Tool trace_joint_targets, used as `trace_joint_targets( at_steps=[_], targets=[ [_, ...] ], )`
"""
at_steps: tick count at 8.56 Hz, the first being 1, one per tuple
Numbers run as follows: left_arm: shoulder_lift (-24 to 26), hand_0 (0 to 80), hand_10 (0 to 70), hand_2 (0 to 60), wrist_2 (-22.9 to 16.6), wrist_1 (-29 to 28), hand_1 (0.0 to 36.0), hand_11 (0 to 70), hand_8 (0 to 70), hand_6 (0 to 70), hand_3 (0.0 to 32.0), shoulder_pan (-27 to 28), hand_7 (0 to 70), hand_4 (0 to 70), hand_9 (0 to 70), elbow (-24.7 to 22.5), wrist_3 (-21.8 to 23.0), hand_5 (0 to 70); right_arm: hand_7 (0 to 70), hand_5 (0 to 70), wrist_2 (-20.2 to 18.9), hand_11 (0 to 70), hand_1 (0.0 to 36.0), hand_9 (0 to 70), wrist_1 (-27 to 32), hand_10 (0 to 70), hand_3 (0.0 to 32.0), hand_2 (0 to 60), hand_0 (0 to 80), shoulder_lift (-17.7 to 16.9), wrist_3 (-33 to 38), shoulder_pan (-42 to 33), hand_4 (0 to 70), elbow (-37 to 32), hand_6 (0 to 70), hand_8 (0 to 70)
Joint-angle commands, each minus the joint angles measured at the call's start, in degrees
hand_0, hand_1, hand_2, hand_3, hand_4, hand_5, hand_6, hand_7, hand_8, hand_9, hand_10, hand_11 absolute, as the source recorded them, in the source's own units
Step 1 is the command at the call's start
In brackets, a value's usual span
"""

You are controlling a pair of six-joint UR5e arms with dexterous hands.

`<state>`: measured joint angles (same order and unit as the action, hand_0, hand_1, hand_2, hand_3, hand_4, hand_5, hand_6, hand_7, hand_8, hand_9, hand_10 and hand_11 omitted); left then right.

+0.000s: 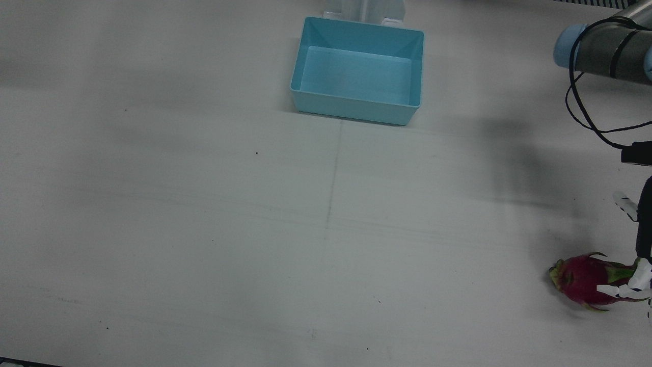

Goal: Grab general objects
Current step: 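Move the left hand down beside the pink dragon fruit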

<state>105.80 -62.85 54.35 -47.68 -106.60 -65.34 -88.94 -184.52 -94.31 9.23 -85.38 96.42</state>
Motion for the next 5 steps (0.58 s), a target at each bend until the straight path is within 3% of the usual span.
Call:
trace_joint_targets(
  at_steps=[1,3,5],
  targets=[
    [1.25,80.0,0.0,0.0,1.59,0.85,30.8,0.0,6.0,0.0,32.0,1.18,1.8,0.0,0.0,4.0,-0.05,40.1,0.0,0.0,0.0,0.0,0.0,0.0,0.04,0.0,0.0,0.0,0.0,0.0,0.0,0.04,0.0,0.0,0.0,0.0],
    [5.28,80.0,0.0,0.0,1.68,-0.29,30.1,0.0,6.0,0.0,32.0,1.1,1.3,0.0,0.0,10.07,-0.4,39.8,0.0,0.0,0.09,0.0,0.0,0.0,0.04,0.0,0.0,0.0,0.0,0.0,0.0,-0.05,0.0,0.0,0.0,0.0],
    [5.39,80.0,0.0,0.0,1.68,-2.92,29.6,0.0,5.9,0.0,32.0,1.1,1.6,0.0,0.0,12.72,-0.4,40.0,0.0,0.0,0.08,0.0,0.0,0.0,0.04,0.0,0.0,0.0,0.0,0.0,0.0,0.04,0.0,0.0,0.0,0.0]
  ],
)
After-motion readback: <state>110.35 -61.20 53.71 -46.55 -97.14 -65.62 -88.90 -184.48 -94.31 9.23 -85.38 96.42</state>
